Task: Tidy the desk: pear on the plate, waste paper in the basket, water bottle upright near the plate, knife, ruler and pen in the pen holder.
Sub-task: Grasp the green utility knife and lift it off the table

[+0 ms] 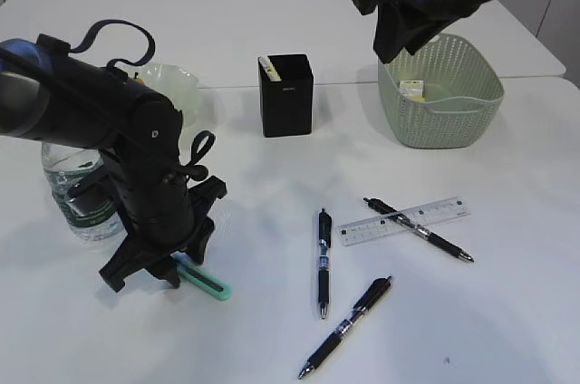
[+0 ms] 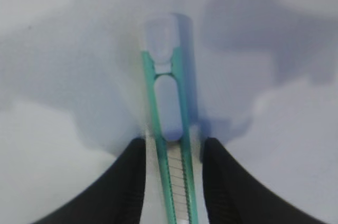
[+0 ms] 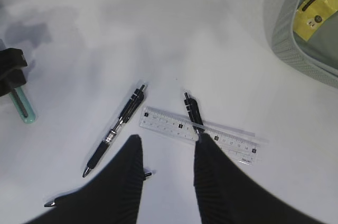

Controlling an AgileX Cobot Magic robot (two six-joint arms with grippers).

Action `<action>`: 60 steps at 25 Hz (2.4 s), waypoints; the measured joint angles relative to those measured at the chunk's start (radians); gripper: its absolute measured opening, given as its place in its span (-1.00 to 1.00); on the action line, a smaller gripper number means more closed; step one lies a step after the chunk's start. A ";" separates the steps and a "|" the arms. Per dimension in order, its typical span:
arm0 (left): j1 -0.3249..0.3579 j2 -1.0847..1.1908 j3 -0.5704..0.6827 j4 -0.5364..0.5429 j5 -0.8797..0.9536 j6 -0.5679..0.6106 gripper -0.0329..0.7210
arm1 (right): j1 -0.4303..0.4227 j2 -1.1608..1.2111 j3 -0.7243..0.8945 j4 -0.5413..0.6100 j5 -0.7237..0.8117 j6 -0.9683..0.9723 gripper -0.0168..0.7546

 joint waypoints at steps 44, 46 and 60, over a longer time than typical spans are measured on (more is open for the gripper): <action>0.000 0.008 -0.253 -0.008 0.228 0.220 -0.61 | 0.000 0.000 0.000 0.006 0.000 0.000 -0.23; 0.000 0.008 -0.271 -0.008 0.233 0.301 -0.61 | 0.000 0.000 0.000 0.006 0.000 0.000 -0.23; 0.000 0.010 -0.325 -0.008 0.283 0.846 -0.61 | 0.000 0.000 0.000 0.006 0.000 0.000 -0.23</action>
